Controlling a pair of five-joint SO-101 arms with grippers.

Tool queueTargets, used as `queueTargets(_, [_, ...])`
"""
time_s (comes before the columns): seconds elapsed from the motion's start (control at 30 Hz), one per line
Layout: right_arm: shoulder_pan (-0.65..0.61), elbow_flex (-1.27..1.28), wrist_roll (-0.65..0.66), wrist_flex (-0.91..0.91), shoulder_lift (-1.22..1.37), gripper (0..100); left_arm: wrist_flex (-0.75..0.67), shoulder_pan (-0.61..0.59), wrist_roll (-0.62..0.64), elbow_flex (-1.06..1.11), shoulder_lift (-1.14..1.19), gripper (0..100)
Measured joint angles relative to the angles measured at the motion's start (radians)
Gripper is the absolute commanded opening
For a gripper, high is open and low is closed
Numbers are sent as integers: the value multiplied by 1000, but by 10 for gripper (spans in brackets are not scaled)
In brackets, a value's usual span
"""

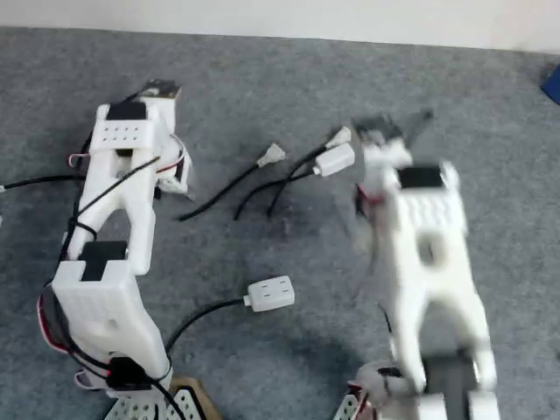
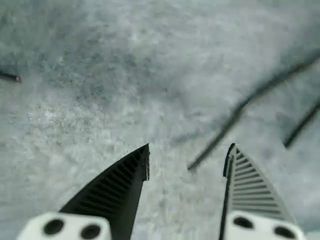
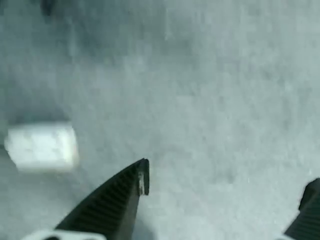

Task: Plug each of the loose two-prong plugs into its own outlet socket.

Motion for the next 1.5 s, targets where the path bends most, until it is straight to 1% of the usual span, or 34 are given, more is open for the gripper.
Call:
queueTargets(0.1, [-69, -358, -157, 17, 315, 430, -80, -11, 68, 77, 2, 249])
queueTargets(0.2, [-124, -750, -348, 74, 605, 342, -149, -37, 109, 130, 2, 249])
queueTargets(0.3, [-166, -1123, -574, 147, 845, 258, -206, -81, 150, 143, 2, 249])
queueTargets(0.4, [-195, -1441, -781, 172, 1053, 241, -224, -92, 173, 144, 3, 249])
queueTargets(0.47, [-206, -1613, -839, 173, 1169, 241, -227, -89, 172, 149, 8, 249])
queueTargets(0.53, [-218, -1726, -873, 176, 1261, 241, -227, -87, 172, 150, 9, 249])
queueTargets(0.63, [-235, -1766, -950, 153, 1341, 241, -227, -87, 172, 150, 11, 248])
queueTargets(0.73, [-242, -1781, -997, 103, 1350, 241, -242, -87, 172, 170, 11, 247])
queueTargets(0.87, [-279, -1784, -997, 41, 1352, 241, -292, -74, 172, 210, 11, 246])
queueTargets(1.07, [-302, -1781, -951, -49, 1352, 241, -305, -66, 172, 218, 11, 246])
queueTargets(1.3, [-302, -1576, -947, -169, 1352, 241, -305, -66, 172, 221, 11, 246])
queueTargets(1.5, [-302, -1537, -947, -189, 1352, 238, -305, -66, 173, 224, 11, 245])
